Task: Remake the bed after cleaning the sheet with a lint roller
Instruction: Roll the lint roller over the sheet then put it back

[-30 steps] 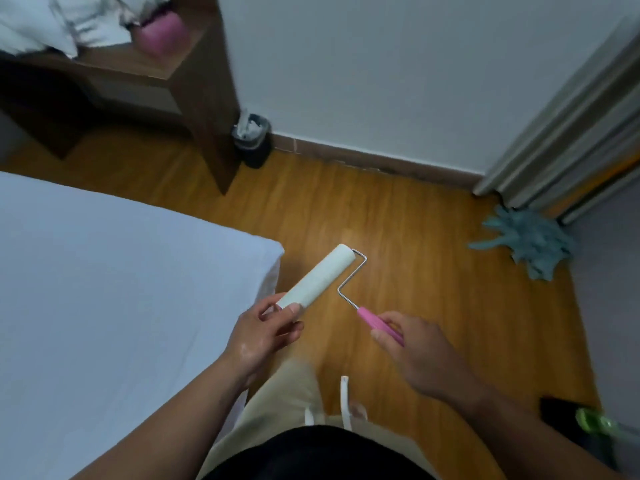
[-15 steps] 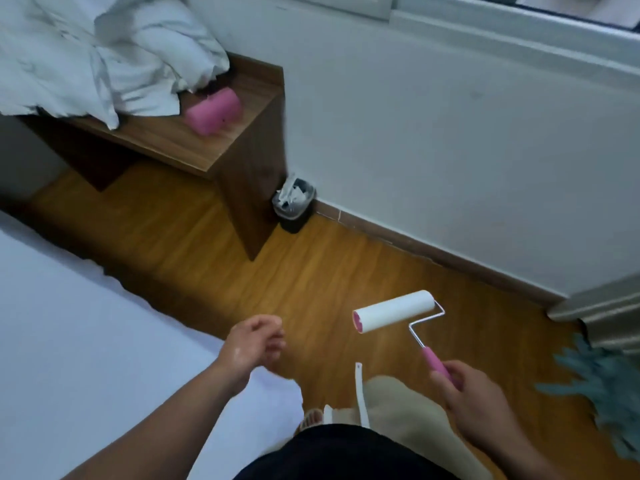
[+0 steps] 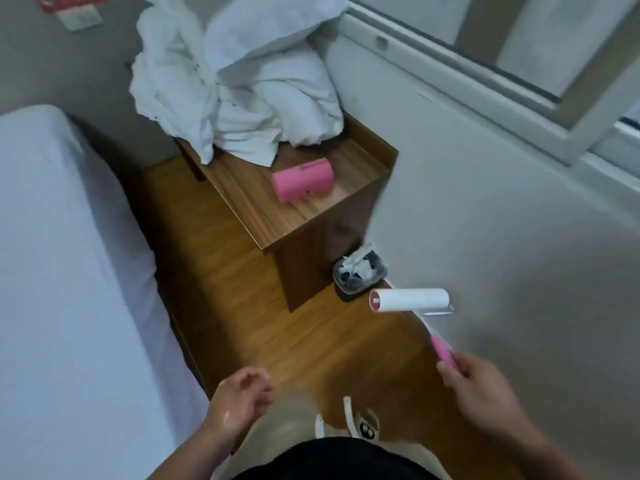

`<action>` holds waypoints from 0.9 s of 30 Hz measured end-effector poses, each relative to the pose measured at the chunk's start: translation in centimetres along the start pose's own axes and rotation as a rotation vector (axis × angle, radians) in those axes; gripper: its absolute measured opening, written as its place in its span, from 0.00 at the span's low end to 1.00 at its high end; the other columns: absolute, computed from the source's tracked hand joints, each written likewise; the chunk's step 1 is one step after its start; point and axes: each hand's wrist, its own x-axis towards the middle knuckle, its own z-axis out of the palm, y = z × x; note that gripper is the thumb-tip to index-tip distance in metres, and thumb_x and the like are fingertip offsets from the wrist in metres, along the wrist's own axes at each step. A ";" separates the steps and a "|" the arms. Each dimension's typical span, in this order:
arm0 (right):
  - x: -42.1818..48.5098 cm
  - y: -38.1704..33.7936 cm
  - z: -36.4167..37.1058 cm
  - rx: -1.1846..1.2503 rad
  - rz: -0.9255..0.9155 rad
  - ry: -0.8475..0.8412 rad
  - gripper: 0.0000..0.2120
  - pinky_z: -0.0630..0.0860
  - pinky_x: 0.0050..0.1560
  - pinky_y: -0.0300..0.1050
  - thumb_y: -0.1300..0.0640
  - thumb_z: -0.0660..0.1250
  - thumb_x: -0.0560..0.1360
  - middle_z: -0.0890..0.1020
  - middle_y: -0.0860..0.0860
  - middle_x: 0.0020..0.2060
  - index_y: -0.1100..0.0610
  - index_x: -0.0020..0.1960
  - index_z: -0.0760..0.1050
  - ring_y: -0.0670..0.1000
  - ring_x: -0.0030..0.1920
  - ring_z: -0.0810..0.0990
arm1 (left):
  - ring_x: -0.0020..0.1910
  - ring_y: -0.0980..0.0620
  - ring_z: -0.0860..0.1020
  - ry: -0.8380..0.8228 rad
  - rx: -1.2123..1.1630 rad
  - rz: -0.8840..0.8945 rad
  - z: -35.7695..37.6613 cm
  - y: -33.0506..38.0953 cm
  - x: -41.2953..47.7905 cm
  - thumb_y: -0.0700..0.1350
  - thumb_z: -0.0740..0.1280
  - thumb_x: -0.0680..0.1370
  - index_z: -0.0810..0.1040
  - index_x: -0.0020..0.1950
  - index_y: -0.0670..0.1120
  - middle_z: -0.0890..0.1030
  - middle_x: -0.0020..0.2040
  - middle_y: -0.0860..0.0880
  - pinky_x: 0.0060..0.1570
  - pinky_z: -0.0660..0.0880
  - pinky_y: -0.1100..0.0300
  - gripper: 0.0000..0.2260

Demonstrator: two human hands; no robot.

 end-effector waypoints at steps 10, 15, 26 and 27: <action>14.3 -16.2 -2.4 0.526 0.039 -0.107 0.10 0.66 0.23 0.41 0.66 0.62 0.81 0.72 0.59 0.35 0.52 0.56 0.72 0.51 0.25 0.68 | 0.38 0.43 0.79 0.088 -0.036 -0.014 -1.3 12.7 13.5 0.38 0.68 0.80 0.80 0.52 0.37 0.82 0.42 0.37 0.36 0.75 0.54 0.04; 17.3 -20.8 -2.5 0.690 0.155 -0.063 0.06 0.65 0.26 0.41 0.69 0.60 0.80 0.70 0.54 0.30 0.62 0.50 0.75 0.52 0.25 0.68 | 0.42 0.43 0.83 0.015 0.298 0.212 -2.8 24.0 22.5 0.42 0.68 0.80 0.82 0.52 0.46 0.84 0.43 0.42 0.45 0.83 0.48 0.03; 22.1 -32.3 -9.7 0.854 -0.185 -0.217 0.41 0.74 0.37 0.48 0.30 0.77 0.56 0.77 0.59 0.49 0.54 0.60 0.81 0.55 0.44 0.76 | 0.69 0.45 0.68 0.103 1.214 0.572 2.1 38.0 33.5 0.64 0.73 0.70 0.61 0.77 0.53 0.67 0.71 0.47 0.66 0.72 0.48 0.41; 22.8 -33.2 -10.3 0.790 -0.229 -0.215 0.37 0.76 0.38 0.48 0.31 0.77 0.60 0.77 0.59 0.50 0.52 0.62 0.80 0.56 0.45 0.77 | 0.69 0.45 0.67 0.091 1.262 0.568 2.5 38.1 34.0 0.65 0.74 0.68 0.59 0.77 0.53 0.66 0.72 0.47 0.65 0.72 0.48 0.43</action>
